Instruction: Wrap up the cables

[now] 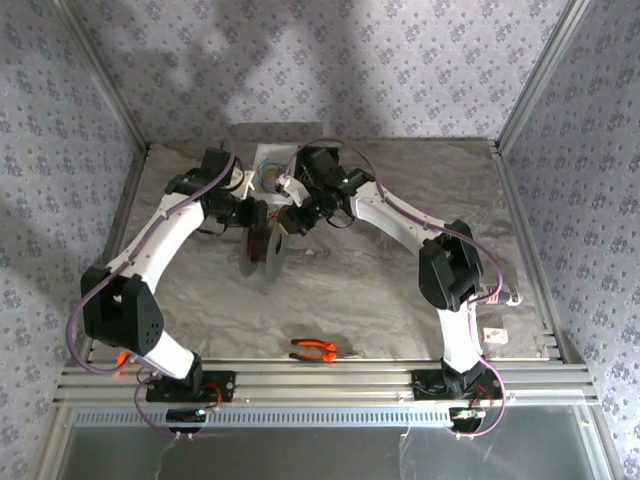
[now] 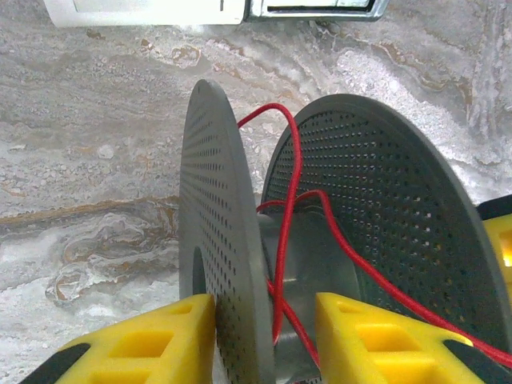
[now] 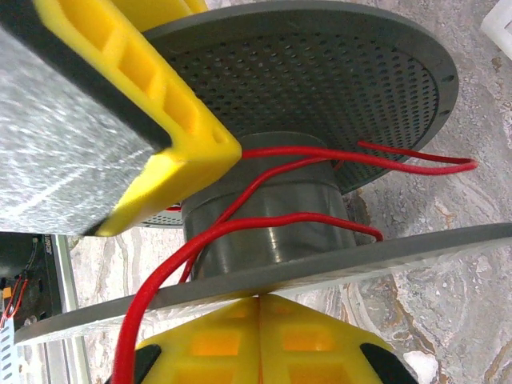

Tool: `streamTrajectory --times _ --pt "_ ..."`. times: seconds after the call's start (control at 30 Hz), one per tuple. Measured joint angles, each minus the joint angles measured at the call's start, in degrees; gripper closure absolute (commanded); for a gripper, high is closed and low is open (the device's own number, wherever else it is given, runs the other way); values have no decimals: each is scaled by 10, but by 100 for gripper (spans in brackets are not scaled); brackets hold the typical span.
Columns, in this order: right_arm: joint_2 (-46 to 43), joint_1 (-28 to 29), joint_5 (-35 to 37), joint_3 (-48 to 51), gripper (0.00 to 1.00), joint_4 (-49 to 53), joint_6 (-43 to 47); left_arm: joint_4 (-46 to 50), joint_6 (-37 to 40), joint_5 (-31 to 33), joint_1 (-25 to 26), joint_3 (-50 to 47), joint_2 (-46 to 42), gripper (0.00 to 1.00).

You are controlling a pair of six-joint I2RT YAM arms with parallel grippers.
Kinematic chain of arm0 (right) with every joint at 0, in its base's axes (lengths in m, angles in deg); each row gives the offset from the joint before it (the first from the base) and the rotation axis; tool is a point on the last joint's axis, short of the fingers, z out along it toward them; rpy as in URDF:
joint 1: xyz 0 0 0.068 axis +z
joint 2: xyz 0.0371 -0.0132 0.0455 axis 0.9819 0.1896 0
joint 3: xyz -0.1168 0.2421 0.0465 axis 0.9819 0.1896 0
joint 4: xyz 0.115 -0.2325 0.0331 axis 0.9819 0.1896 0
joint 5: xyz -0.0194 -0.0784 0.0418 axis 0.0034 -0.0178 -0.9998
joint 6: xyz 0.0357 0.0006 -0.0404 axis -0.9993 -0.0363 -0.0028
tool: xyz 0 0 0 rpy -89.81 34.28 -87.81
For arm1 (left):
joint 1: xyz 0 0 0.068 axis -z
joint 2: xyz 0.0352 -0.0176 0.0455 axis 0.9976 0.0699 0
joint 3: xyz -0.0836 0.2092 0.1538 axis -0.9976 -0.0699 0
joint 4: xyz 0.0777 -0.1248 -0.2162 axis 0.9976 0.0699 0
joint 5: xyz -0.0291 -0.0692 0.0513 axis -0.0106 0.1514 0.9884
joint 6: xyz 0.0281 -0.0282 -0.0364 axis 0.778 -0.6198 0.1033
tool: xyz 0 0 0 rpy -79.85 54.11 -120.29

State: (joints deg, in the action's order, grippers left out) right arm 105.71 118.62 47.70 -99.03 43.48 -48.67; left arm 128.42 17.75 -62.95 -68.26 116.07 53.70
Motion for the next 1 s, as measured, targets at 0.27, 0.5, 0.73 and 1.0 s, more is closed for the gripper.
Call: streamTrajectory --times 0.27,0.5,0.73,1.0 --pt "9 -2 0 -17 100 18 0 1 8 14 5 0 19 70" --pt "14 -3 2 -27 100 27 0 10 16 51 18 9 40 85" --pt "22 -5 9 -50 100 40 0 30 24 102 32 34 54 100" --pt "35 5 18 -136 100 112 19 75 20 153 46 67 72 100"
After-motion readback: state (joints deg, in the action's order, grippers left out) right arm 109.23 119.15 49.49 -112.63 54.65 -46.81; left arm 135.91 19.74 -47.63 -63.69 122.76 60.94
